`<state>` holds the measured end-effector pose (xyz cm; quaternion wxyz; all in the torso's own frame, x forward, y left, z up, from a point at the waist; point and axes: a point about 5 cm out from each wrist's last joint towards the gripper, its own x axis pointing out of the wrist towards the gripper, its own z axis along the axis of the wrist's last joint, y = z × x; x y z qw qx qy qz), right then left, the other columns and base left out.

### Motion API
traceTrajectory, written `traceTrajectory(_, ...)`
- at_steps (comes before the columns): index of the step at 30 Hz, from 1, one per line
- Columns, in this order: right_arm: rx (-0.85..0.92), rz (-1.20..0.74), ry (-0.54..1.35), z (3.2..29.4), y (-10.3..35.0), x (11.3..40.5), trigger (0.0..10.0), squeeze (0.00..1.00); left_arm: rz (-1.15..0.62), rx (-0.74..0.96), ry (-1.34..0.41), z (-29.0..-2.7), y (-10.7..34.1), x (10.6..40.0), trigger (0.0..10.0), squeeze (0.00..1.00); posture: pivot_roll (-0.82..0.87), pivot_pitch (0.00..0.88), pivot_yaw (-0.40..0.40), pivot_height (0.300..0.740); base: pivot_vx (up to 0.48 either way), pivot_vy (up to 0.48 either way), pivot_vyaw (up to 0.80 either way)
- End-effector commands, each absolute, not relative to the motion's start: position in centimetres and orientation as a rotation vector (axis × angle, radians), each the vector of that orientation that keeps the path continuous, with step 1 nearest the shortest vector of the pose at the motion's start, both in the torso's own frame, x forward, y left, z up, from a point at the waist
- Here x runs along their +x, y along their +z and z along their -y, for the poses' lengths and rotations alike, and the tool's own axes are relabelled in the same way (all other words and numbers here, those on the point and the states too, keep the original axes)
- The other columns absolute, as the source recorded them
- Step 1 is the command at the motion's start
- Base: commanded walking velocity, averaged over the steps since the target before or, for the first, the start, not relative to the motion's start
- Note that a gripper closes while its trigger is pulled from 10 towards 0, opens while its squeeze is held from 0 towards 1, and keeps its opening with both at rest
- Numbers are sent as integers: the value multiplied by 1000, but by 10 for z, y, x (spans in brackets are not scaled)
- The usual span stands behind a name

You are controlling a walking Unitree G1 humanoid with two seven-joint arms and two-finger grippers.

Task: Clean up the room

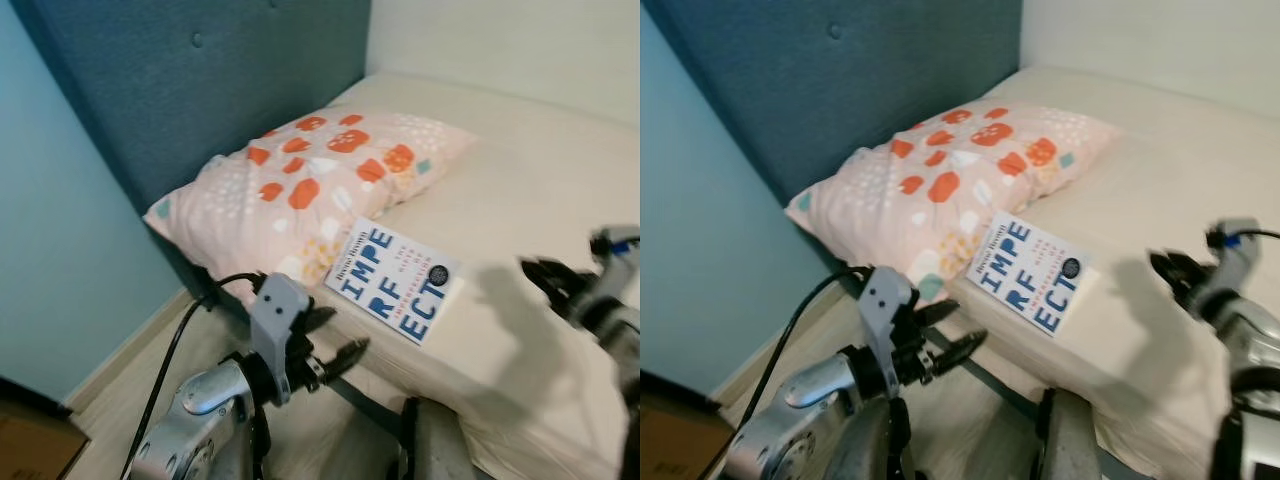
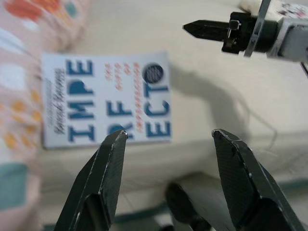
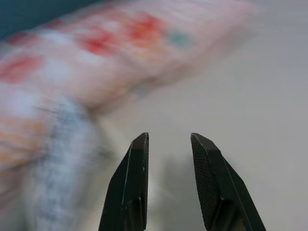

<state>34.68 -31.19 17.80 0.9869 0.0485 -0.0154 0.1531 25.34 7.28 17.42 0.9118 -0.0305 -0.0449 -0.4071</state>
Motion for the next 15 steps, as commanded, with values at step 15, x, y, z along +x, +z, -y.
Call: traceTrajectory(15, -28, -127, 740, 212, 132, 351, 10000, 0, 42, -55, -698, -93, 163, 261, 10000, 0, 173, 285, 41, 567, 0, 0, 0)
